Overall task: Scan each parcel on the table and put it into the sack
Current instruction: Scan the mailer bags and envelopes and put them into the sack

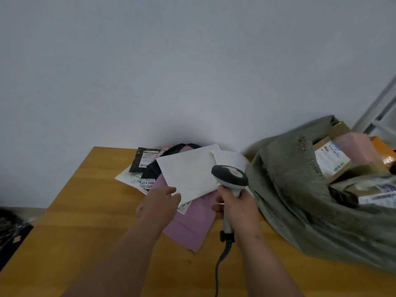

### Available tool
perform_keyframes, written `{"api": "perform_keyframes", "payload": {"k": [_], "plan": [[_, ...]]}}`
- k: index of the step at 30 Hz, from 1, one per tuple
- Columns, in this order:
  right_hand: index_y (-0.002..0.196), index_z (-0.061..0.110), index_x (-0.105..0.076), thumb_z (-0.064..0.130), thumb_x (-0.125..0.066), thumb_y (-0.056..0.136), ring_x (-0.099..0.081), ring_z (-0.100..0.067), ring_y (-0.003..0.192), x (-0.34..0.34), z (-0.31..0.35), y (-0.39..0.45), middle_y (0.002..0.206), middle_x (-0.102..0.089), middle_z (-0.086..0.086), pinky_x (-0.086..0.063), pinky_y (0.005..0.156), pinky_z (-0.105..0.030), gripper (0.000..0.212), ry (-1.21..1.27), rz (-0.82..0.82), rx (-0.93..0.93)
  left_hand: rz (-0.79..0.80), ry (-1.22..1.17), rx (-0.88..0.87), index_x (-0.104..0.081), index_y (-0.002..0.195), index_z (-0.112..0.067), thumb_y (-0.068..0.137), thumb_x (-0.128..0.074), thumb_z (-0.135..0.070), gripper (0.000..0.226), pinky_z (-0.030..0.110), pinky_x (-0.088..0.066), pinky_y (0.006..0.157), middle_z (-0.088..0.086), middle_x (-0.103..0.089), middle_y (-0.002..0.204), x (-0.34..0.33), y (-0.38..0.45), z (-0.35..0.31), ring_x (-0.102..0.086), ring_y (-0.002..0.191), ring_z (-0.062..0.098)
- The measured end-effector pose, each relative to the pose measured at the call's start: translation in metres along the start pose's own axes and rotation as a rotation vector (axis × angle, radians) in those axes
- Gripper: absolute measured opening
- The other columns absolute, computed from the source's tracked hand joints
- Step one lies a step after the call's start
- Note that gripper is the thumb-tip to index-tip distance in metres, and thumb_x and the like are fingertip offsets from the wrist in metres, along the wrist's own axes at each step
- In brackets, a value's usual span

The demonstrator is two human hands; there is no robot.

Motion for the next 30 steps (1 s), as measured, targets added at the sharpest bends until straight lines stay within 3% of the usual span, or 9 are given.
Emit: {"api": "perform_keyframes", "payload": {"k": [5,11,14,17,21,22,25,28,30], "plan": [[0.089,0.008,-0.067,0.024,-0.069,0.089,-0.072,-0.023,0.068,0.0,-0.015,0.049,0.071,-0.072,-0.006,-0.062,0.073,-0.044,0.016,0.002,-0.038,-0.075,0.033,0.029,-0.017,-0.057,0.134,-0.023,0.092,-0.056,-0.037,0.044,0.044,-0.047,0.099,0.003,-0.059,0.132,-0.018,0.031,-0.018,-0.059,0.108,0.02],[0.084,0.005,-0.068,0.025,-0.07,0.089,-0.072,-0.027,0.069,0.005,-0.03,0.115,0.072,-0.072,-0.011,-0.062,0.074,-0.049,0.02,-0.031,-0.064,-0.131,0.069,0.119,-0.001,-0.051,0.14,-0.018,0.097,-0.053,-0.032,0.045,0.034,-0.039,0.106,0.003,-0.047,0.144,-0.058,0.084,-0.039,-0.05,0.125,0.023],[0.082,0.011,-0.068,0.027,-0.071,0.088,-0.073,-0.03,0.074,0.009,-0.037,0.146,0.073,-0.072,-0.01,-0.06,0.077,-0.054,0.018,-0.046,-0.081,-0.142,0.074,0.1,0.008,-0.052,0.139,-0.02,0.096,-0.055,-0.035,0.046,0.044,-0.04,0.107,0.006,-0.047,0.145,-0.08,0.11,-0.049,-0.048,0.127,0.024],[0.085,0.012,-0.069,0.027,-0.073,0.085,-0.073,-0.026,0.078,0.012,-0.044,0.172,0.077,-0.073,-0.008,-0.059,0.079,-0.055,0.016,-0.079,-0.083,-0.106,0.091,0.133,0.033,-0.049,0.141,-0.024,0.096,-0.054,-0.038,0.048,0.045,-0.038,0.108,0.001,-0.047,0.145,-0.099,0.132,-0.056,-0.048,0.128,0.022],[0.102,0.01,-0.07,0.049,-0.076,0.071,-0.072,-0.023,0.091,0.013,-0.054,0.193,0.093,-0.075,-0.006,-0.058,0.088,-0.052,0.049,-0.064,-0.059,-0.153,0.116,0.117,0.045,-0.047,0.143,-0.021,0.097,-0.054,-0.034,0.049,0.044,-0.037,0.11,0.002,-0.048,0.145,-0.122,0.156,-0.067,-0.048,0.128,0.021],[0.102,0.011,-0.07,0.049,-0.076,0.07,-0.072,-0.023,0.092,0.013,-0.056,0.197,0.092,-0.075,-0.005,-0.058,0.089,-0.052,0.05,-0.059,-0.05,-0.161,0.131,0.095,0.052,-0.046,0.143,-0.019,0.097,-0.054,-0.033,0.049,0.042,-0.037,0.11,0.003,-0.048,0.146,-0.127,0.16,-0.07,-0.048,0.129,0.021],[0.099,0.009,-0.07,0.033,-0.075,0.084,-0.072,-0.02,0.084,0.017,-0.063,0.207,0.084,-0.074,-0.003,-0.059,0.085,-0.044,0.029,-0.062,-0.047,-0.179,0.183,0.012,0.095,-0.045,0.144,-0.019,0.098,-0.053,-0.03,0.048,0.038,-0.038,0.11,0.004,-0.046,0.147,-0.144,0.172,-0.081,-0.047,0.13,0.022],[0.098,0.003,-0.069,0.023,-0.073,0.087,-0.067,0.0,0.063,0.023,-0.067,0.214,0.079,-0.071,-0.004,-0.052,0.06,-0.016,0.024,-0.047,-0.049,-0.184,0.228,-0.111,0.164,-0.049,0.141,-0.021,0.098,-0.054,-0.03,0.044,0.033,-0.04,0.102,0.003,-0.05,0.141,-0.16,0.183,-0.091,-0.05,0.124,0.021],[0.099,0.001,-0.067,0.018,-0.071,0.089,-0.062,0.006,0.055,0.027,-0.07,0.217,0.08,-0.068,-0.004,-0.041,0.046,-0.006,0.021,-0.04,-0.053,-0.195,0.274,-0.248,0.231,-0.053,0.137,-0.019,0.099,-0.053,-0.027,0.039,0.028,-0.045,0.091,0.002,-0.057,0.128,-0.17,0.188,-0.096,-0.058,0.107,0.016]]}}
Point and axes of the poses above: each hand's wrist, its own y-axis towards the middle knuckle, its own x-axis out of the back of the hand, z = x × y, the point moved 4 cm from there along y, towards the middle knuckle
